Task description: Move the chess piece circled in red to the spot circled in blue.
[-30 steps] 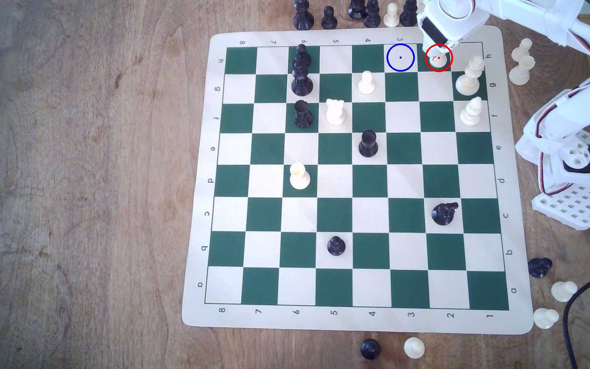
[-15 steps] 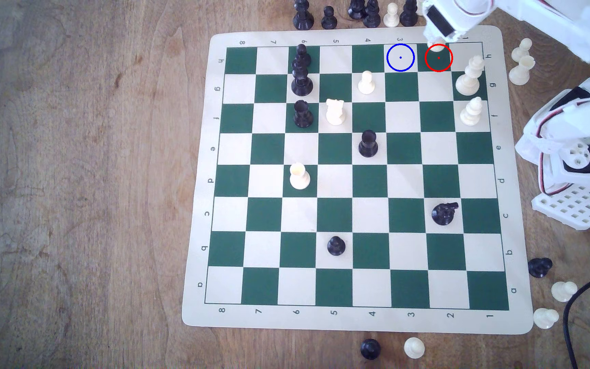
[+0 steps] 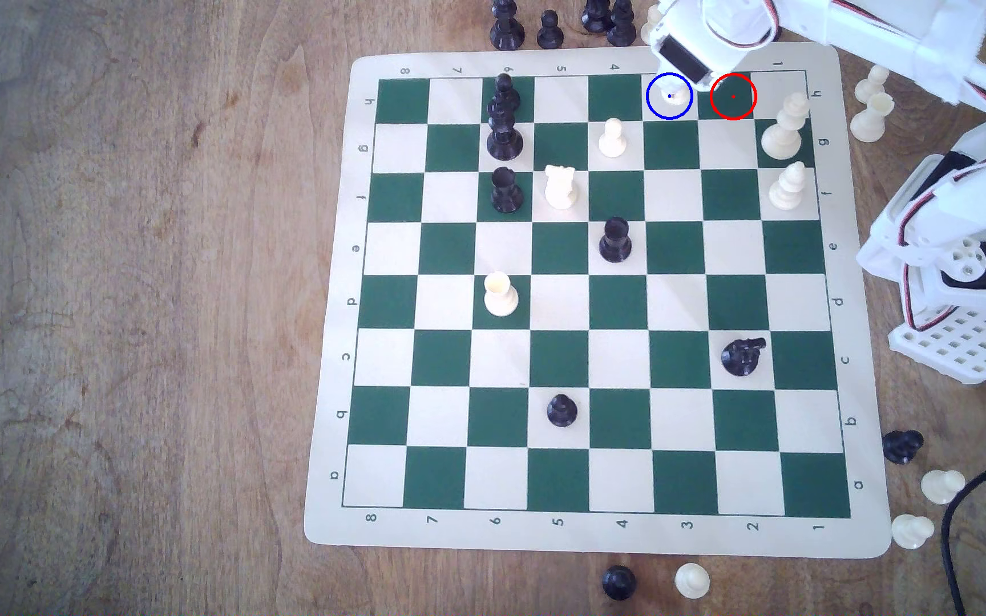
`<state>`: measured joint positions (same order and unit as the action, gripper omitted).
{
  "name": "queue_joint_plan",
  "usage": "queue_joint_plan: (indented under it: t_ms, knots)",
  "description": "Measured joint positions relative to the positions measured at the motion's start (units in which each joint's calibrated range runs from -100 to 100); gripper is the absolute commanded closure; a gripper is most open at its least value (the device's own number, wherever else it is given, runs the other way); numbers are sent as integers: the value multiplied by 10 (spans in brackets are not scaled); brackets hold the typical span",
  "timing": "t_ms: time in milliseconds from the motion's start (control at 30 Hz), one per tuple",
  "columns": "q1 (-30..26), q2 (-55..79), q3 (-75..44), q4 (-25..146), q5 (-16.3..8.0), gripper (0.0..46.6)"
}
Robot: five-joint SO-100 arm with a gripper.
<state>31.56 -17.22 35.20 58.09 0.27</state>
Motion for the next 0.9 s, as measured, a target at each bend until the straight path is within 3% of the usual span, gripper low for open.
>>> queue_joint_plan:
  t_ms: [900]
  knots:
    - [25, 101, -1, -84, 4, 464]
